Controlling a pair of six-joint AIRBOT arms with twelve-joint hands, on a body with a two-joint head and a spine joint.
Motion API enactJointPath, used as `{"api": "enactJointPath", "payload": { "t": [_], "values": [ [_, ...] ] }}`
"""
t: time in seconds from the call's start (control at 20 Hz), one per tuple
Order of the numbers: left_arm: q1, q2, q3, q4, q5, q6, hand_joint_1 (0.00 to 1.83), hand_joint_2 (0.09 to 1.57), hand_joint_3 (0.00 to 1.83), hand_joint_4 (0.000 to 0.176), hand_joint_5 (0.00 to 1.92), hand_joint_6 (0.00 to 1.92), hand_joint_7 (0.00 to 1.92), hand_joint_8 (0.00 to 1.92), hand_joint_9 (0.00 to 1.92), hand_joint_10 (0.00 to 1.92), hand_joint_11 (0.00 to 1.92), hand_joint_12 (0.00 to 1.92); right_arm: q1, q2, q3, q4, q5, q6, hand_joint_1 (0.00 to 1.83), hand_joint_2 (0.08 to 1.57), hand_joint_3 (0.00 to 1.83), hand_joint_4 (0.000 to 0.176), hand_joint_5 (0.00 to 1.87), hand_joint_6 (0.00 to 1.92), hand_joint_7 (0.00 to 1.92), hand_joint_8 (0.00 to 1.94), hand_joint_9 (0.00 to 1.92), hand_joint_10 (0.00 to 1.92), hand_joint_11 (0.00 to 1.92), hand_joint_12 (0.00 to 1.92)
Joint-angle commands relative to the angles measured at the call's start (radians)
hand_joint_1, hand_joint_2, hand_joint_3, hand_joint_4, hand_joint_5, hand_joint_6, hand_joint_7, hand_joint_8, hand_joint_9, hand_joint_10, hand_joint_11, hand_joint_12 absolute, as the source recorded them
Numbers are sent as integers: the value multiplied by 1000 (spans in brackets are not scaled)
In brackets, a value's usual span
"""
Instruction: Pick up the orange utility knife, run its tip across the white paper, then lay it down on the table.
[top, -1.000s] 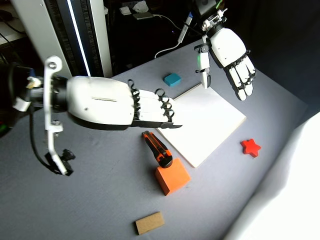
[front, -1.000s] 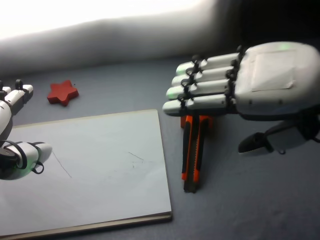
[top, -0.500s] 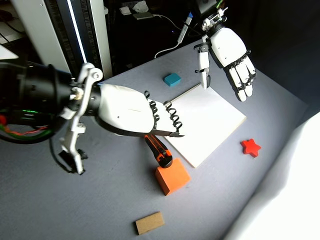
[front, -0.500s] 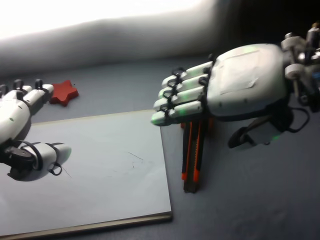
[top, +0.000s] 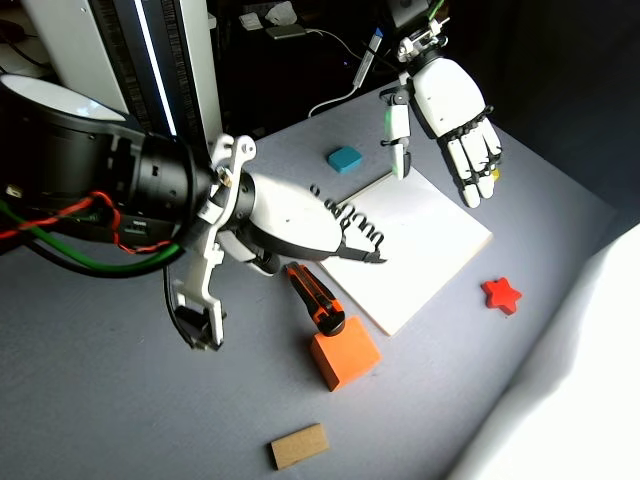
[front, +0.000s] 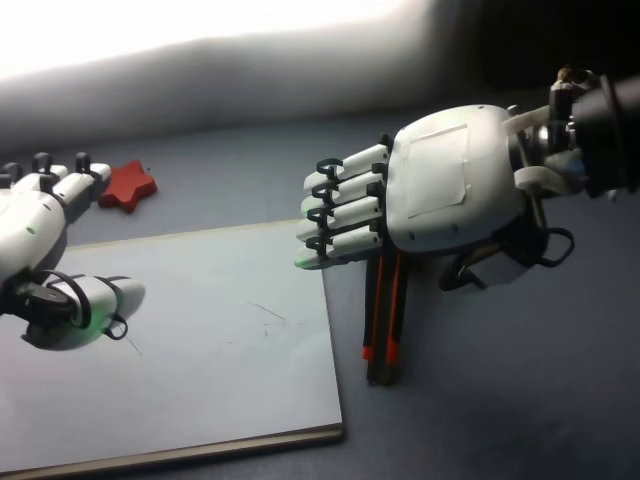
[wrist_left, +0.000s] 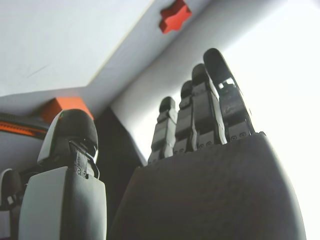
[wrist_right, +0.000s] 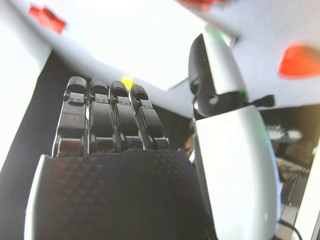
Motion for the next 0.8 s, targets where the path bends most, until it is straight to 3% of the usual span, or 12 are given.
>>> {"api": "enactJointPath", "payload": {
  "t": [0.0, 0.25, 0.75],
  "values": [
    [-11, 0, 7, 64, -57, 3, 363, 1268, 1, 102, 0, 0, 52, 0, 167, 2, 0, 1003, 4, 0, 7, 14, -25, 15, 1014, 1157, 0, 0, 0, 0, 0, 0, 0, 0, 0, 0],
    [-14, -6, 3, 64, -56, 3, 362, 1271, 2, 101, 0, 0, 48, 1, 154, 2, 0, 970, 11, -30, 51, -83, 12, 68, 1056, 1158, 0, 0, 0, 0, 0, 0, 0, 0, 0, 0],
    [-8, -16, 1, 64, -56, 2, 370, 1275, 1, 98, 0, 0, 78, 7, 182, 8, 0, 1026, -25, -104, 116, -118, -16, 63, 1053, 1157, 0, 0, 0, 0, 0, 0, 0, 0, 0, 0]
  ]
}}
